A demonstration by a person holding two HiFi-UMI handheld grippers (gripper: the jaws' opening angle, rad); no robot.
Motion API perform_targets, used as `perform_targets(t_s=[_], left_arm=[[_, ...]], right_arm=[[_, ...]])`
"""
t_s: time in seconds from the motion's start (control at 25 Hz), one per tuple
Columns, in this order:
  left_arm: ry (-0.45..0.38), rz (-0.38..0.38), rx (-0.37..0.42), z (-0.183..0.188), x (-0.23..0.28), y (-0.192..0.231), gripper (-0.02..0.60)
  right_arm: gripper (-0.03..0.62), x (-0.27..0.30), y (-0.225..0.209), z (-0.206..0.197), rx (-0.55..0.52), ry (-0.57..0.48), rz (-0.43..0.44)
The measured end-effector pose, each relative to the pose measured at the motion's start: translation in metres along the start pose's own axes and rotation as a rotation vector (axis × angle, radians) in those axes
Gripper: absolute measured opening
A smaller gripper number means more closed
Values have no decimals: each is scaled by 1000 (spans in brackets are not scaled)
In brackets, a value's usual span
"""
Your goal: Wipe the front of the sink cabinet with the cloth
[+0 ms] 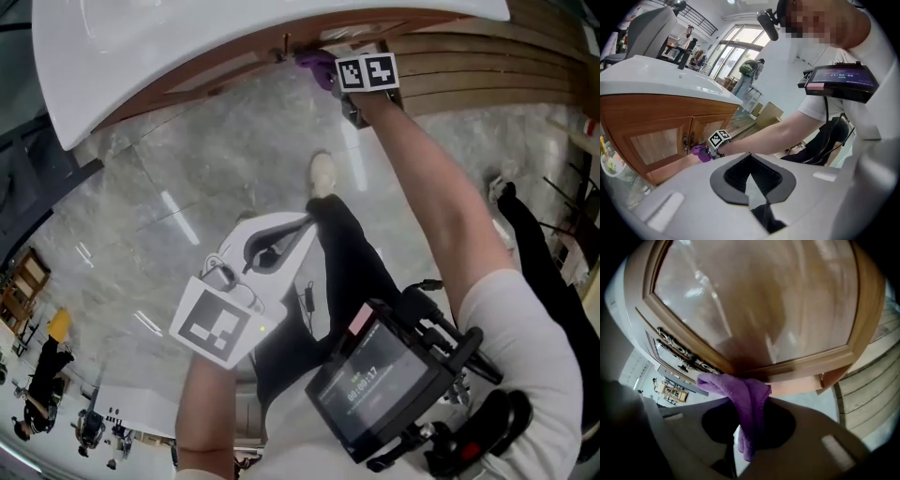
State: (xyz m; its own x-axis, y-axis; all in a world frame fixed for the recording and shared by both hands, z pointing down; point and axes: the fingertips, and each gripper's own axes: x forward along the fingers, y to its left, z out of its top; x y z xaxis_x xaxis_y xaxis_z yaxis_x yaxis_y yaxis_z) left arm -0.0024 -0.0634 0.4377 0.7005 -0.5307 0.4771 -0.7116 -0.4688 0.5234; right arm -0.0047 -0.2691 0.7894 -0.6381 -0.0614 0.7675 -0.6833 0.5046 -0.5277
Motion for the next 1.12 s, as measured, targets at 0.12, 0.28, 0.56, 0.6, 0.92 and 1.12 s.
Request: perform_targets(t_s=[0.12,0.28,0.56,0.6,0.92,1.12], left_arm=[[13,-16,7,10,19,-2,3],[29,-31,12,19,44,-4,3],[59,-65,41,40,87,-9,3],[60,-68,43,44,91,-11,3],[86,-94,65,59,122,-19,3],[98,-105,77,63,136,-28,3]], right_arm=[[60,-16,-32,6,12,-11,-25],[60,-35,-69,10,20,-14,-51],[60,-64,-124,22,32,-22,-83],[60,-68,-129,25,31,-23,-86],[60,-94,-168,34,33,-31,-114],[60,-111,-189,33,43,-46,-133]])
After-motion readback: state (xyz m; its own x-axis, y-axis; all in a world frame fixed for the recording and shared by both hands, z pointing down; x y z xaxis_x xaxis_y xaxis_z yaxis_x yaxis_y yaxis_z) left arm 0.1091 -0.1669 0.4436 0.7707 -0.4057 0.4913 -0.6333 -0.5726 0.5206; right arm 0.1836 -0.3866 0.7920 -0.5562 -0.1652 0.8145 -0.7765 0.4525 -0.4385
